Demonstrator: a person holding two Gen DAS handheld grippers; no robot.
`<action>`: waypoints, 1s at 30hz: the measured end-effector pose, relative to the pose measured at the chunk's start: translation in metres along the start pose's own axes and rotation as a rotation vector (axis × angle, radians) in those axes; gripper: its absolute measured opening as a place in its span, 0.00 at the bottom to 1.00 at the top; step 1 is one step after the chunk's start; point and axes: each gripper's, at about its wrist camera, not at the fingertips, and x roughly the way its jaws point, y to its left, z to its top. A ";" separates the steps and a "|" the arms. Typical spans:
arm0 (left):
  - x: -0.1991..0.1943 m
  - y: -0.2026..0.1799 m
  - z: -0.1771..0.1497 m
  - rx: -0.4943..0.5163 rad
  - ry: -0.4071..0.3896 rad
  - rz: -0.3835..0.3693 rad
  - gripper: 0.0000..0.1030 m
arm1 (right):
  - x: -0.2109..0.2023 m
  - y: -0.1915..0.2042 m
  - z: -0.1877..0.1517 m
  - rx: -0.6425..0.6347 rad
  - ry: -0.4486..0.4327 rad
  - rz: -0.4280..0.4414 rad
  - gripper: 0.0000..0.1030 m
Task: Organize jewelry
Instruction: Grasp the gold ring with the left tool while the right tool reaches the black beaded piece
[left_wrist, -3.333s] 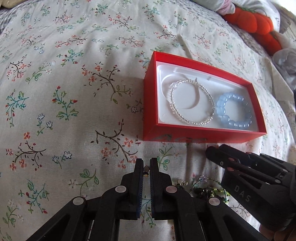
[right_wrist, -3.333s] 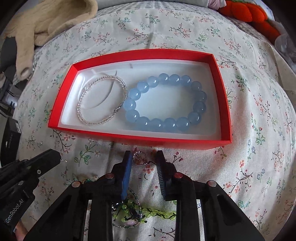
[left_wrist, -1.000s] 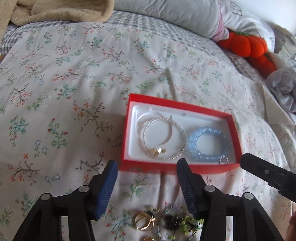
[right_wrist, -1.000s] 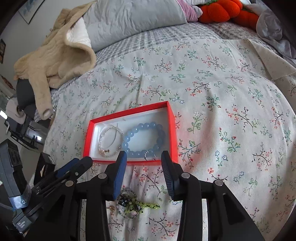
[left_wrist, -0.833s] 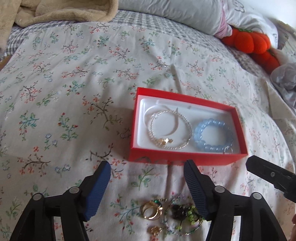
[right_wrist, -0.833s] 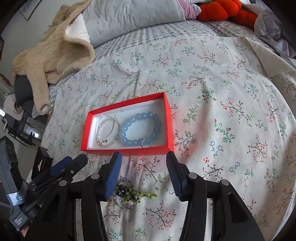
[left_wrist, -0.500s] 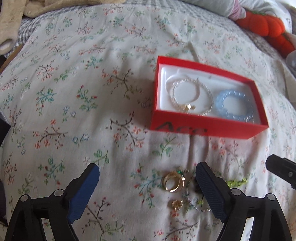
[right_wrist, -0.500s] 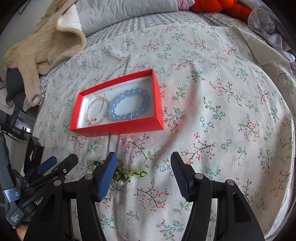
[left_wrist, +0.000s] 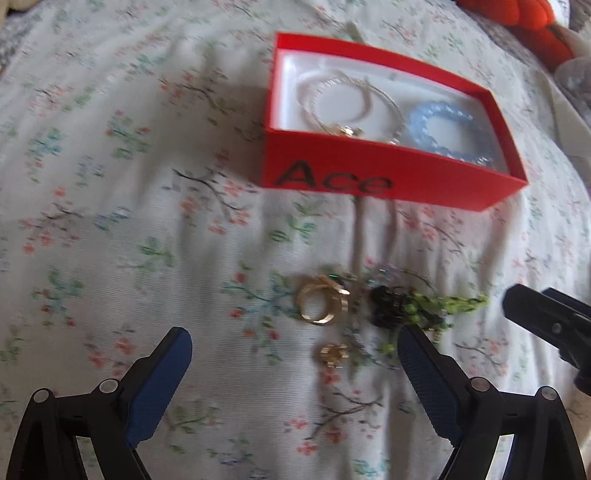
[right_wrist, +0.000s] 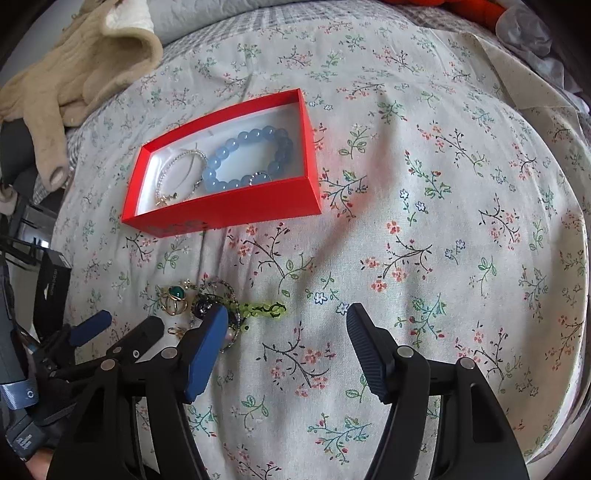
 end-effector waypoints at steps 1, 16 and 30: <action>0.003 -0.001 0.000 -0.001 0.007 -0.008 0.90 | 0.000 0.000 0.000 0.002 -0.001 -0.002 0.68; 0.025 -0.022 0.016 0.027 0.010 -0.052 0.23 | 0.004 -0.018 0.006 0.048 0.007 -0.014 0.68; 0.006 -0.008 0.022 -0.006 -0.044 -0.044 0.22 | 0.004 0.000 0.002 0.030 -0.010 0.026 0.68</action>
